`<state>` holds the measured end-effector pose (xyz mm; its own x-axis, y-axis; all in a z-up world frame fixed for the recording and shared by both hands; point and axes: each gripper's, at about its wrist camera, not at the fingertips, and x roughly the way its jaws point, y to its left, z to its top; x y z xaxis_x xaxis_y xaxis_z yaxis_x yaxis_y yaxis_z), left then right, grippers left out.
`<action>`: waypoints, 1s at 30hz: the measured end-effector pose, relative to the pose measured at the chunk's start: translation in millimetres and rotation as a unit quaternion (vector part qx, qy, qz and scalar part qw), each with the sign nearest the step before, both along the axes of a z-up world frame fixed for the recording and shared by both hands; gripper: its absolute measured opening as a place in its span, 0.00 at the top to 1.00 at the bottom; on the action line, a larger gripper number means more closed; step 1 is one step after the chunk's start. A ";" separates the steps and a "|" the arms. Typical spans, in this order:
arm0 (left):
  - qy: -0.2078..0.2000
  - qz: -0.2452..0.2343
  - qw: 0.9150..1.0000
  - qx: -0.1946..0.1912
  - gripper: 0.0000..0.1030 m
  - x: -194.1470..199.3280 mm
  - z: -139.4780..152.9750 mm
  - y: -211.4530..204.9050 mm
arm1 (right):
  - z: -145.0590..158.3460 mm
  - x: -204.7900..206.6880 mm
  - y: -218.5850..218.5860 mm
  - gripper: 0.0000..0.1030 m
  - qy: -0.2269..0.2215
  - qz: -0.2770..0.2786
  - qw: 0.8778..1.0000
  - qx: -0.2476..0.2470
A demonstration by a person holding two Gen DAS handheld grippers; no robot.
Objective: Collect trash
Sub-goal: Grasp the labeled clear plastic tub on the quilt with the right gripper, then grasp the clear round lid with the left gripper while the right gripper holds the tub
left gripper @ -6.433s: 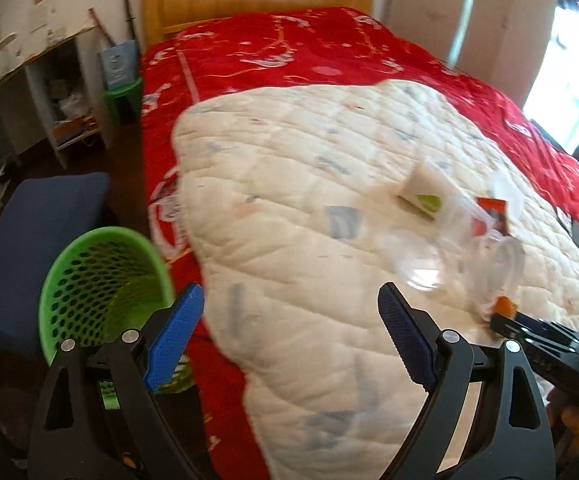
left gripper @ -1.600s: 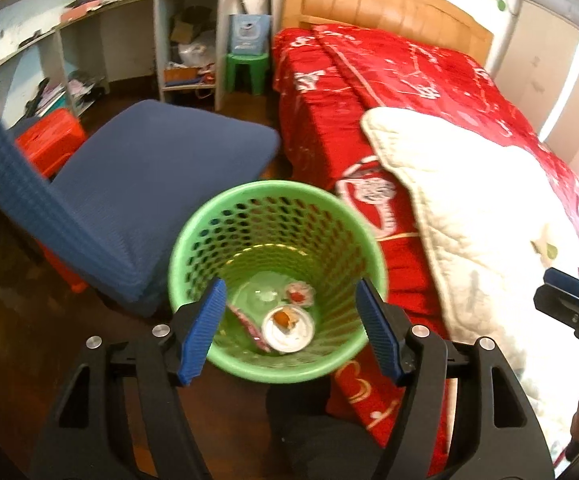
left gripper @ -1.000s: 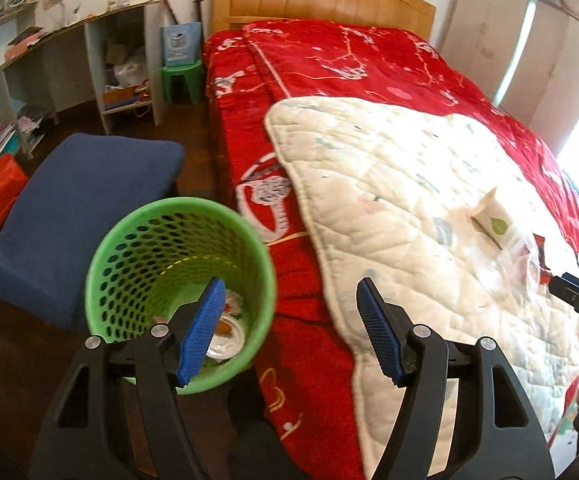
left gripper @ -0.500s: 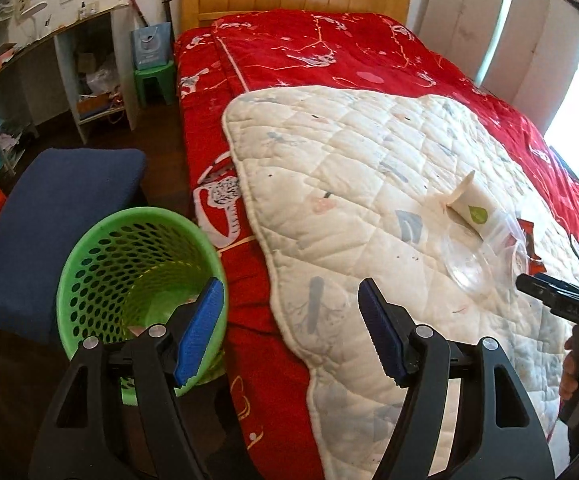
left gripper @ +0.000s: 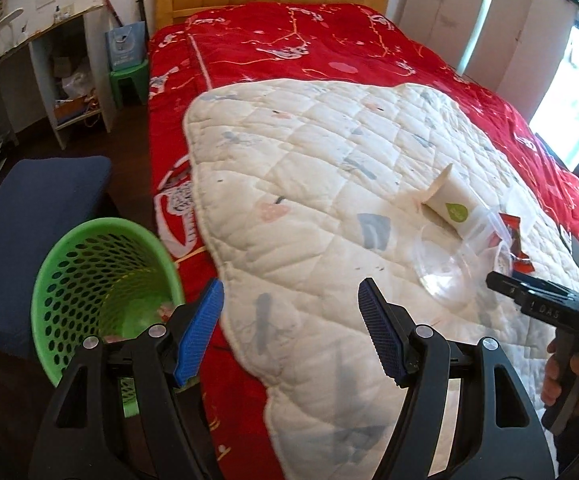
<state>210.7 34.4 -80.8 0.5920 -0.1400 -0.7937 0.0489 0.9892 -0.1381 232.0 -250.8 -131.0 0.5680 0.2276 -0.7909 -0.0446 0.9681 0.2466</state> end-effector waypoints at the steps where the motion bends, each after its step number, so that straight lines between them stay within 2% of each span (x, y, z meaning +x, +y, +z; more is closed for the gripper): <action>1: 0.002 -0.005 1.000 -0.004 0.33 1.8 -0.4 -4.0 | 0.6 -0.9 -0.4 0.35 0.000 -0.001 1.000 0.001; 9: 0.011 -0.048 0.998 -0.027 0.34 16.4 -5.1 -41.7 | 13.6 -22.1 -9.3 0.35 -0.017 0.003 1.000 0.006; 14: 0.024 -0.075 0.996 -0.043 0.41 28.7 -12.3 -67.9 | 22.1 -37.7 -19.6 0.35 -0.028 0.002 1.000 0.009; 19: 0.035 -0.097 0.994 -0.039 0.47 40.8 -22.8 -92.9 | 25.4 -47.2 -28.2 0.35 -0.033 0.001 0.999 0.014; 30: 0.066 -0.104 0.992 -0.016 0.72 63.7 -52.7 -116.5 | 26.9 -57.2 -34.8 0.35 -0.038 0.002 0.999 0.026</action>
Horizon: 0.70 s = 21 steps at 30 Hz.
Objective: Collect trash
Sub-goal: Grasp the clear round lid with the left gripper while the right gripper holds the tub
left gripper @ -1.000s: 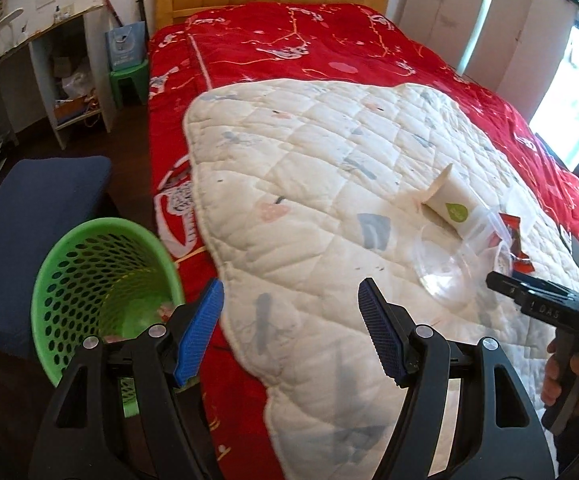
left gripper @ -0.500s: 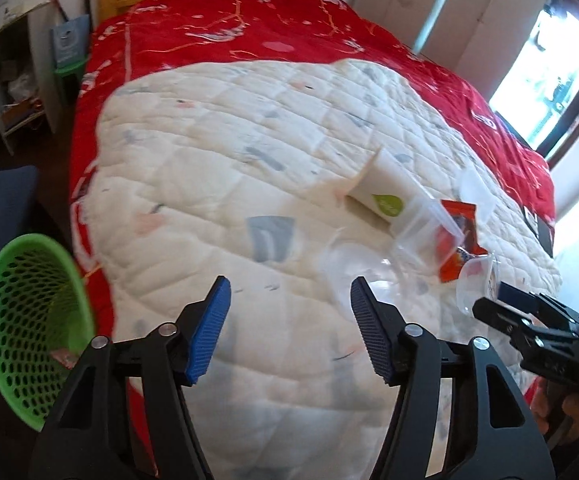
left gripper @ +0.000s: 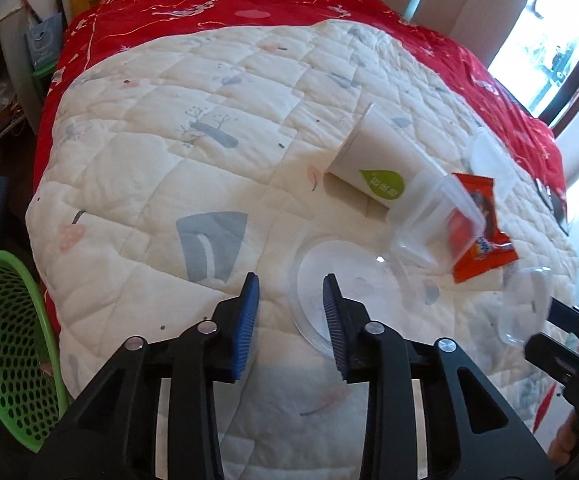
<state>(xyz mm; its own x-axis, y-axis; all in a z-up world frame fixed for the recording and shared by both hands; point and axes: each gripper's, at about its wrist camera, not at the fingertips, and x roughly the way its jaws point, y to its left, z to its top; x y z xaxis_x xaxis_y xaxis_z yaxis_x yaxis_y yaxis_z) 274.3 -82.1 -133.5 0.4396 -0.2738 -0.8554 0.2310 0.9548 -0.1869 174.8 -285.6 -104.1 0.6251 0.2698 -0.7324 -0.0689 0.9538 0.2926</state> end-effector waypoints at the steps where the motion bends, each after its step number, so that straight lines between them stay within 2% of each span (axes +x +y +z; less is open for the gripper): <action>1: 0.002 0.002 1.000 -0.002 0.79 1.1 -1.7 0.3 | -0.5 -0.6 -0.5 0.35 0.000 -0.001 1.000 0.001; 4: 0.001 0.001 1.000 -0.005 0.92 0.0 -2.8 1.4 | -0.9 -2.0 -0.2 0.35 0.001 0.000 1.000 0.000; 5: -0.001 0.001 1.000 -0.003 0.93 -1.6 -2.3 1.9 | -0.7 -2.6 0.1 0.35 0.001 0.000 1.000 0.000; 14: -0.025 0.019 0.999 -0.001 0.95 -21.7 16.8 25.3 | 9.6 -11.3 10.8 0.35 -0.011 0.008 1.000 0.000; 21: -0.052 0.055 0.997 0.003 0.95 -41.9 39.1 70.6 | 20.3 -14.3 37.0 0.35 -0.020 0.033 0.999 0.001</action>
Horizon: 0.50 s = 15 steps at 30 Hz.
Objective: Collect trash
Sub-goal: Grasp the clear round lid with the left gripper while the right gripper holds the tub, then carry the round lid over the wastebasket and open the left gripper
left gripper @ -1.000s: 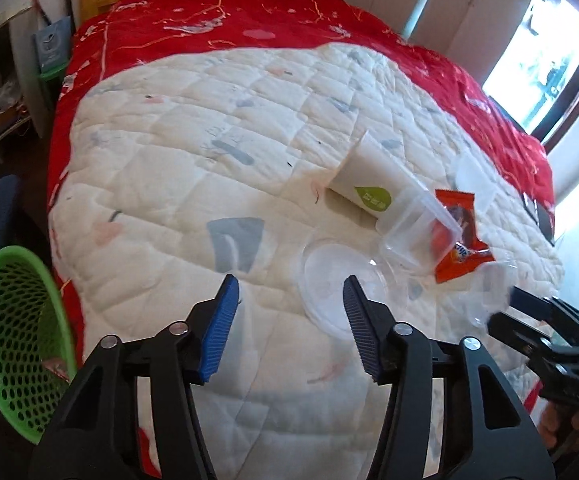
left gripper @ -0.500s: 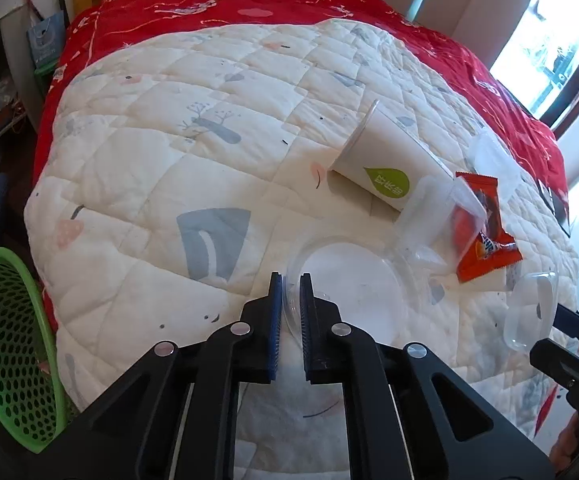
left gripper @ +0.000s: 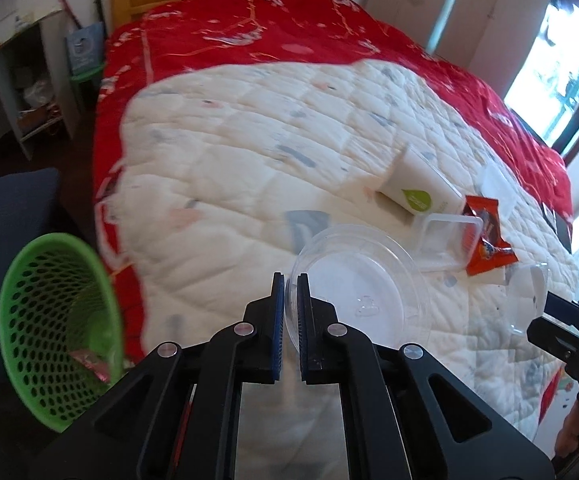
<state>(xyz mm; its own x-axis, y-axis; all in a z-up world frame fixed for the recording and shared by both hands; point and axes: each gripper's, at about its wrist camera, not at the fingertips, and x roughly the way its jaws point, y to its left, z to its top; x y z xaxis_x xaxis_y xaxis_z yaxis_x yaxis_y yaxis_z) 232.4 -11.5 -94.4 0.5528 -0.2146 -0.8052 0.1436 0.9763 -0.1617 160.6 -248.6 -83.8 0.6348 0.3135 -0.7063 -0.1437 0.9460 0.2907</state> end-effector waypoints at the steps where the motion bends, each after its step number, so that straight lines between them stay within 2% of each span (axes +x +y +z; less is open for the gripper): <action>1: -0.004 0.008 1.000 0.001 0.95 -3.4 3.5 9.2 | 1.9 0.2 5.8 0.35 -0.002 0.005 1.000 0.000; 9: -0.025 0.064 0.997 0.021 0.95 -23.9 17.2 72.1 | 12.8 4.0 46.4 0.35 -0.009 0.043 0.999 -0.001; 15: -0.023 0.108 0.994 0.024 0.95 -32.7 17.0 121.2 | 19.1 7.8 76.9 0.35 -0.013 0.068 0.998 -0.005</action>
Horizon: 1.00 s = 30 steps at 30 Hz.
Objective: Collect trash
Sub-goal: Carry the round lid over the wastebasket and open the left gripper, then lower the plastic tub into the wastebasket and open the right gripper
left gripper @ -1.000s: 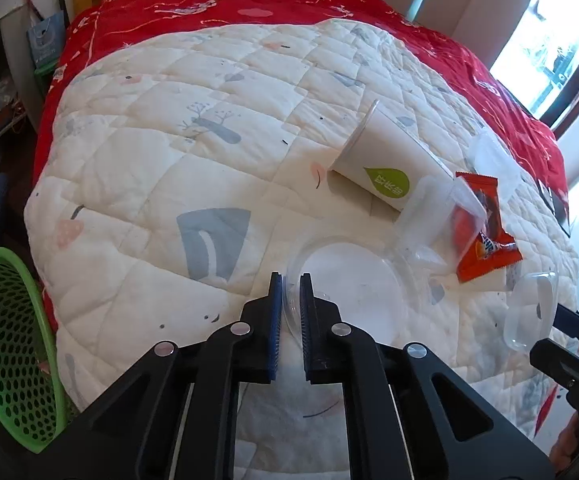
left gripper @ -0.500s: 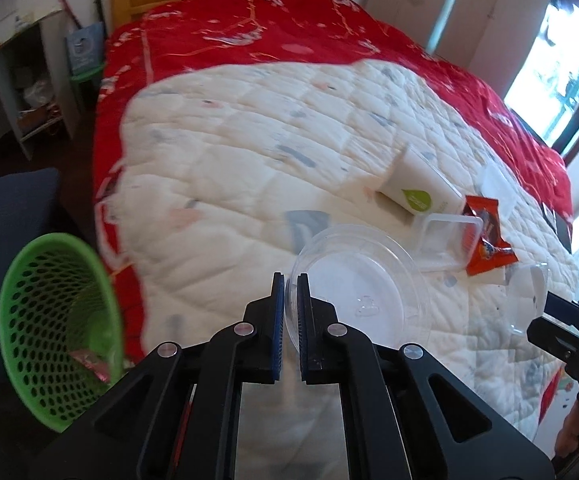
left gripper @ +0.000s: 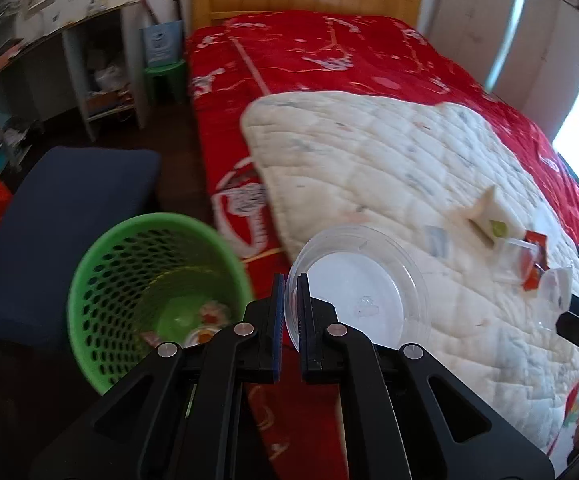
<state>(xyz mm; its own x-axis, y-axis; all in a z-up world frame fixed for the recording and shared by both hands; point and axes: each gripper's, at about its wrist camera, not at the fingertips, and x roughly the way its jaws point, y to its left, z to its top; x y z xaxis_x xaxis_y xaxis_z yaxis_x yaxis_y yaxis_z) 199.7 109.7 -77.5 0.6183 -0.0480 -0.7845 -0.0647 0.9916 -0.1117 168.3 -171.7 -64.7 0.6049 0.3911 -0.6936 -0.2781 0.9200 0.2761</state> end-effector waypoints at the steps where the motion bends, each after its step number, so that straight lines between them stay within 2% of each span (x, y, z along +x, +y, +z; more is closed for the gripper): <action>1: 0.001 0.009 1.000 0.003 0.95 -0.8 -0.7 8.1 | 1.2 0.7 6.3 0.35 0.000 0.005 1.000 0.000; 11: 0.016 0.069 0.997 0.021 0.95 -3.3 -14.3 73.3 | 8.2 9.0 54.5 0.35 -0.005 0.043 0.999 -0.009; 23: 0.043 0.109 0.993 0.026 0.89 1.5 -36.0 119.9 | 5.4 19.8 103.1 0.35 0.001 0.078 0.997 -0.016; 24: 0.046 0.110 0.993 0.023 0.87 1.4 -37.8 122.4 | 4.8 20.4 105.9 0.35 0.002 0.080 0.997 -0.017; 26: 0.048 0.115 0.992 0.019 0.72 -0.6 -40.3 126.6 | 3.4 21.2 112.3 0.35 0.003 0.085 0.996 -0.018; 28: 0.044 0.120 0.992 0.018 0.61 -4.3 -40.9 130.1 | 2.5 21.7 116.8 0.35 0.004 0.089 0.996 -0.018; 30: 0.044 0.123 0.991 0.016 0.61 -7.1 -41.0 132.6 | 2.6 22.2 121.7 0.35 0.004 0.092 0.996 -0.019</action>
<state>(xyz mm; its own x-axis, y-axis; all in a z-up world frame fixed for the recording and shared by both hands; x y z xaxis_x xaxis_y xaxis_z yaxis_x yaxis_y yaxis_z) 192.5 242.3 -118.4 0.5381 0.1211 -0.8341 -0.3125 0.9477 -0.0640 190.5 -49.9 -62.1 0.5200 0.4683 -0.7144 -0.4417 0.8633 0.2444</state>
